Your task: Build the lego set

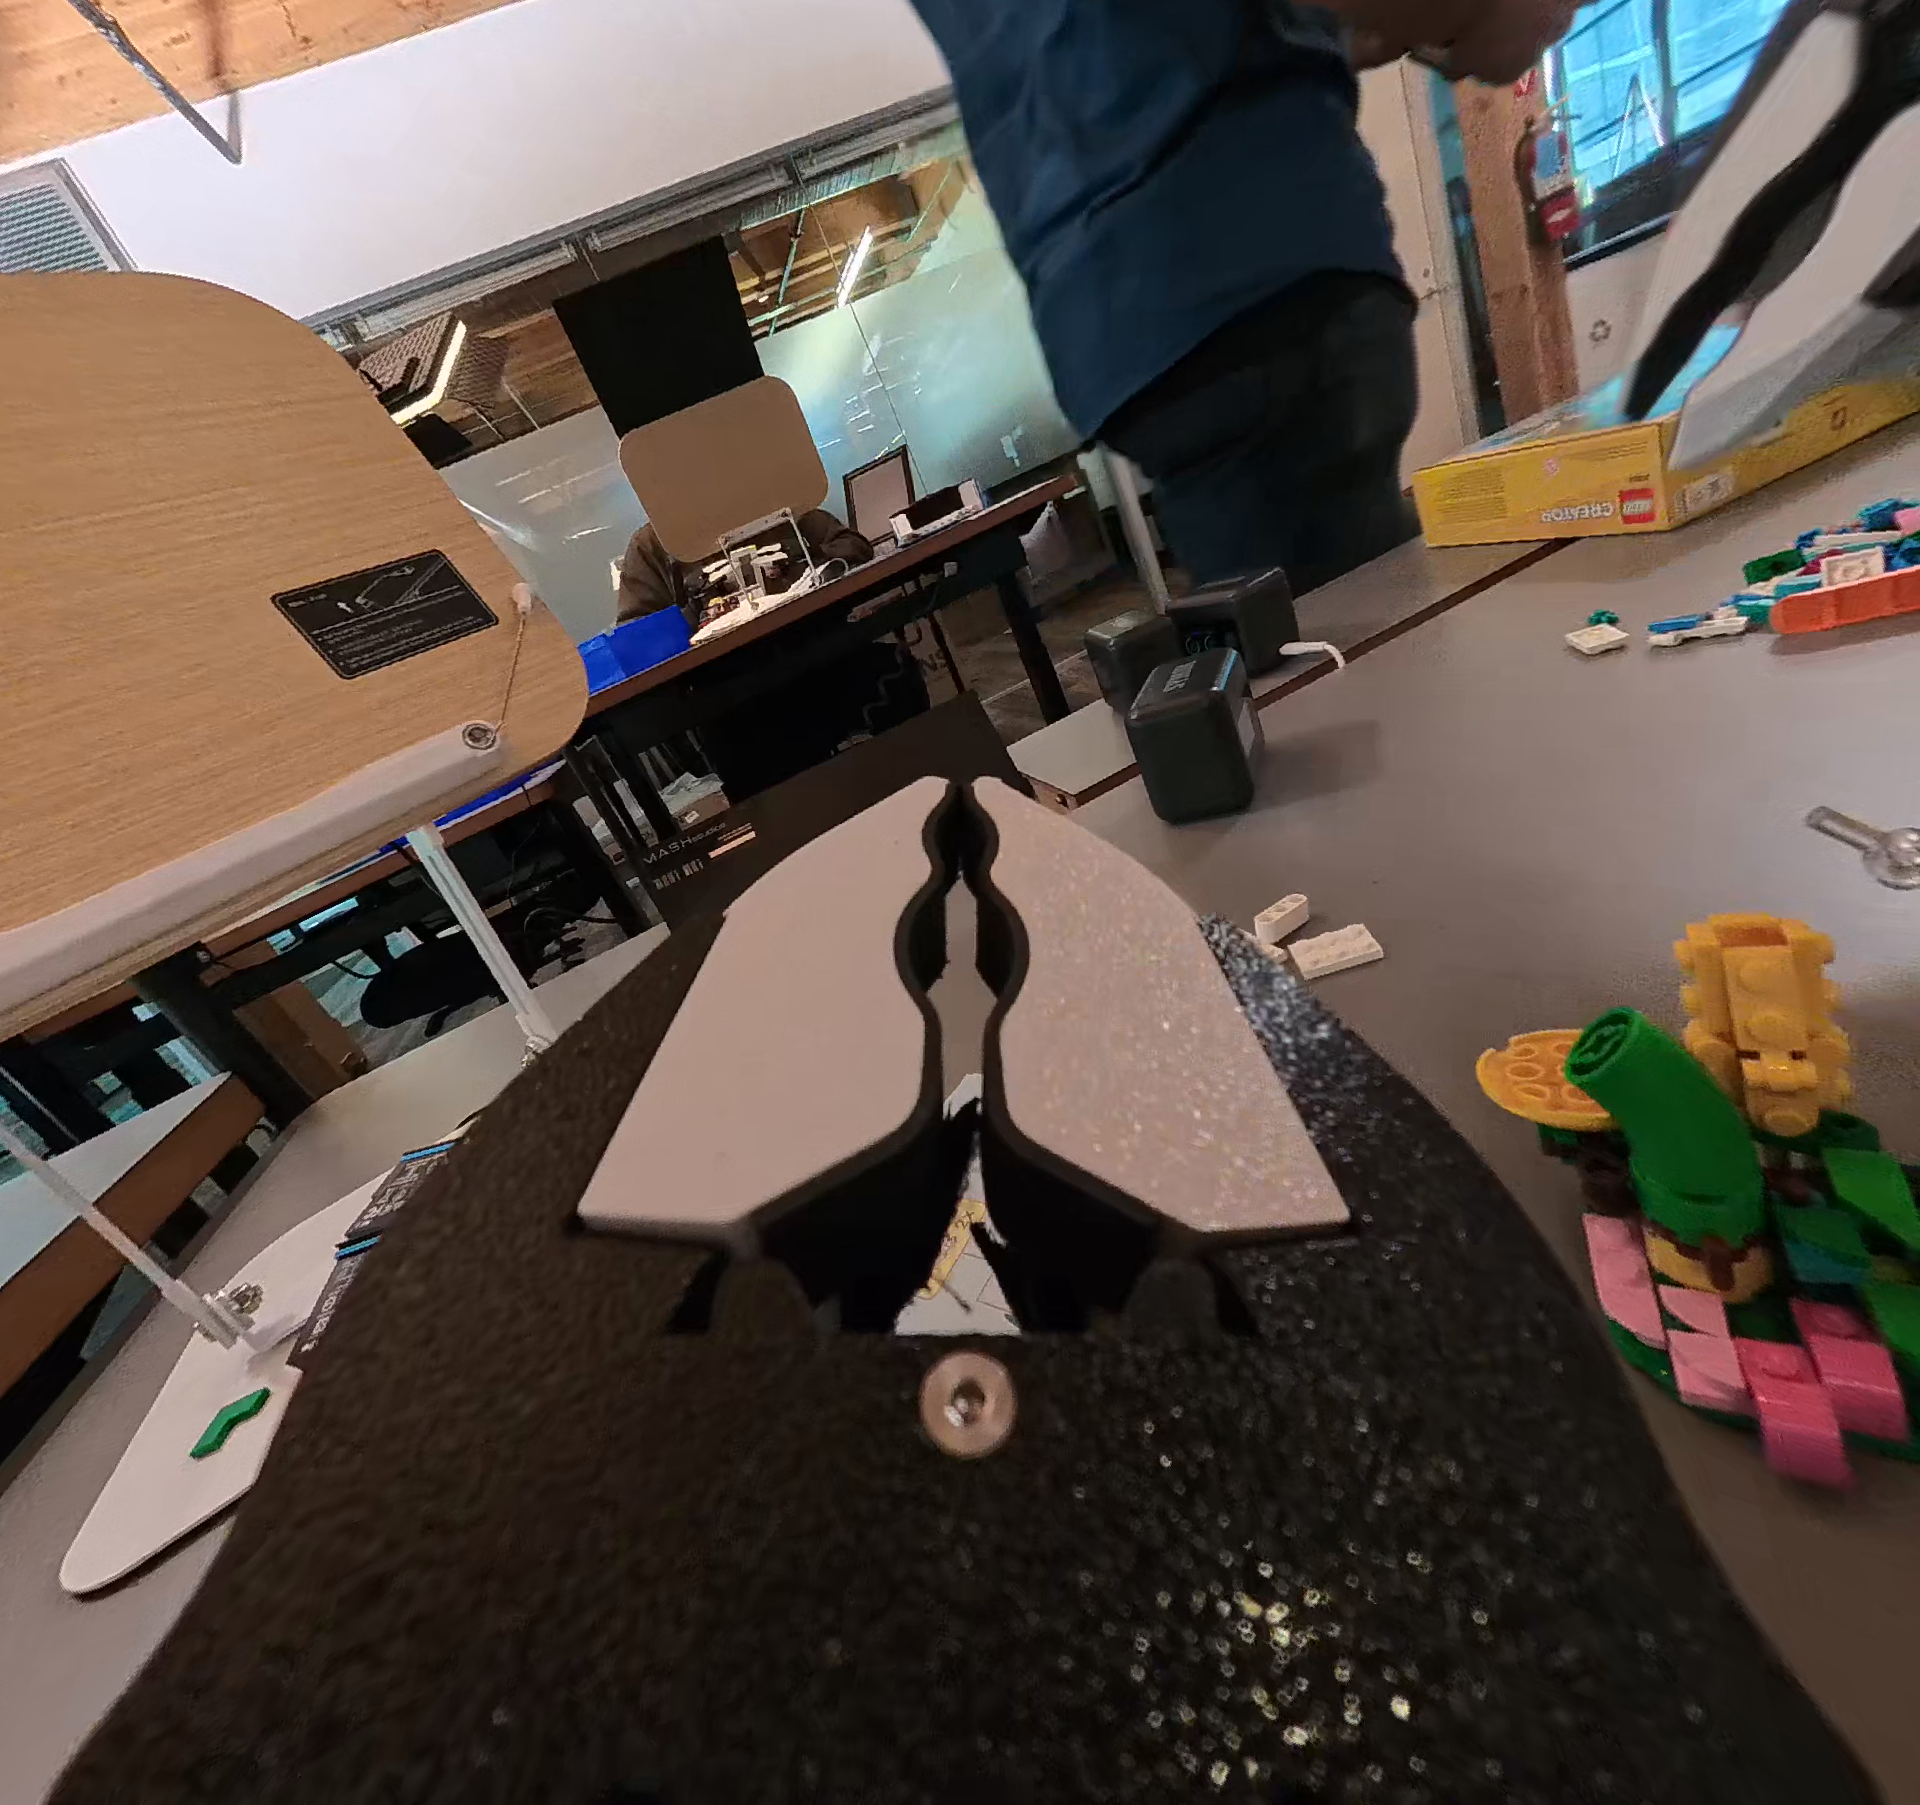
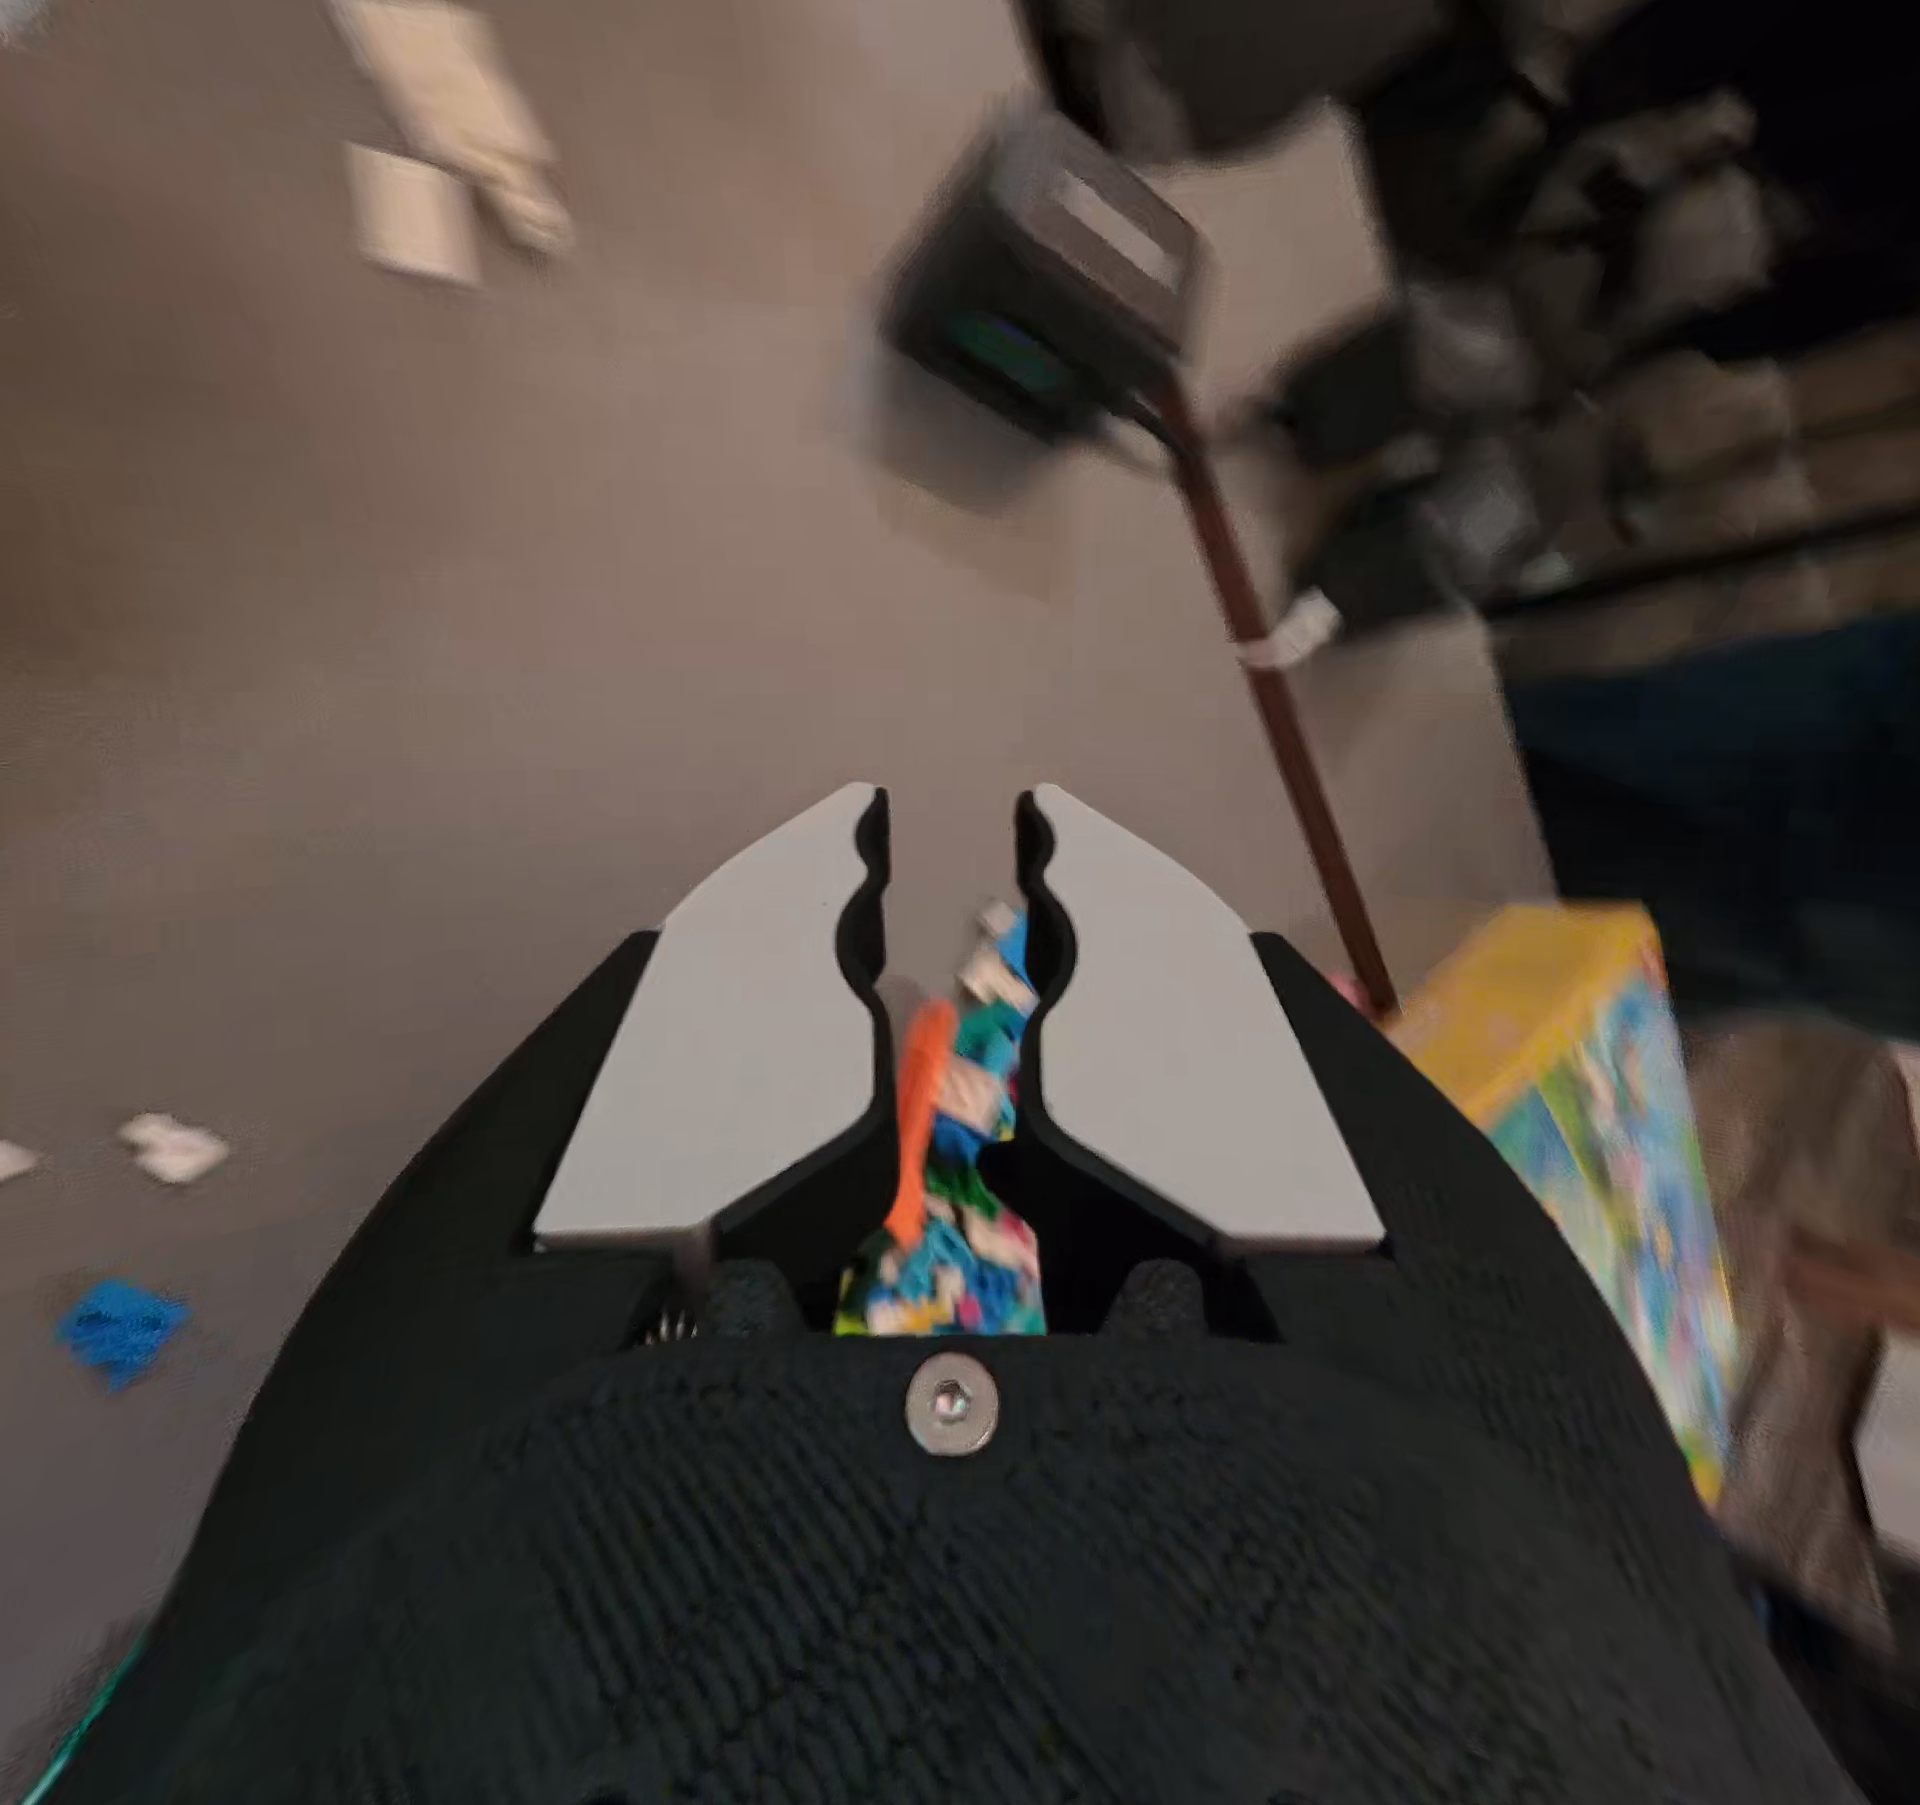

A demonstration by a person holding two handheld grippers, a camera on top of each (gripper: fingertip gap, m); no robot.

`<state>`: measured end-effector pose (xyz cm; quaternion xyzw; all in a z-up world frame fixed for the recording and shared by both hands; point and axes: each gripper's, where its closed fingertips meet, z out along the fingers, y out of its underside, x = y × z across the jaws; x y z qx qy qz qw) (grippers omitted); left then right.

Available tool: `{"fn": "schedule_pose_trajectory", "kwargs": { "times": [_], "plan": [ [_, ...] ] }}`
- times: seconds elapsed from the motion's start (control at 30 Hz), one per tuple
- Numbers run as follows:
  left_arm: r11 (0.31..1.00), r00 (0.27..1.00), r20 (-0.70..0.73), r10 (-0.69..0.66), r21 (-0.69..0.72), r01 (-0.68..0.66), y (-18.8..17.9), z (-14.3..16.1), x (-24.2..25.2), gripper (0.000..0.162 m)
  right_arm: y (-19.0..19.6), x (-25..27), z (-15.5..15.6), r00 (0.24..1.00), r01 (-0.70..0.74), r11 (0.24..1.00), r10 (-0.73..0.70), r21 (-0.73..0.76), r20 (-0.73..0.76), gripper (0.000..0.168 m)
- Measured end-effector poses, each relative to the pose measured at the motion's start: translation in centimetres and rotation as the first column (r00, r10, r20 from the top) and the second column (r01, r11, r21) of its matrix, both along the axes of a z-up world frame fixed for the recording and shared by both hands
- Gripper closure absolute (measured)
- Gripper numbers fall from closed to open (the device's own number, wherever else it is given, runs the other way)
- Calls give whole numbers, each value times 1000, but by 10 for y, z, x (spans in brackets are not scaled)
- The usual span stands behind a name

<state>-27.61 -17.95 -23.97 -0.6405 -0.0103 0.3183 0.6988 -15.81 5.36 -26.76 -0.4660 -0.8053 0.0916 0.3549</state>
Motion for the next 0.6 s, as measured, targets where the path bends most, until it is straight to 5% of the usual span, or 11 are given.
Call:
{"fn": "schedule_pose_trajectory", "kwargs": {
  "times": [0.03, 0.1, 0.23, 0.37, 0.6],
  "plan": [
    [1000, 1000, 0, -1, -1, 1, 0, 0, 0, 162, 22, 13, 4, 996, 86, 996, -86, 9, -30, 153],
    [1000, 1000, 5, 0, 0, 0, 0, -1, -1, 162, 33, 45, -10, 990, 139, 985, -135, -103, 51, 153],
    [1000, 1000, 18, -2, 1, 2, 0, -1, -2, 162, -28, 91, -39, 976, -90, 920, 157, -382, 150, 153],
    [1000, 1000, 15, -10, -8, 10, 2, -3, 1, 162, -79, 115, -70, 914, -264, 883, 358, -388, 193, 150],
    [1000, 1000, 10, -14, -18, 14, 2, -4, 2, 162, -92, 111, -94, 898, -292, 883, 386, -367, 213, 150]
  ]
}}
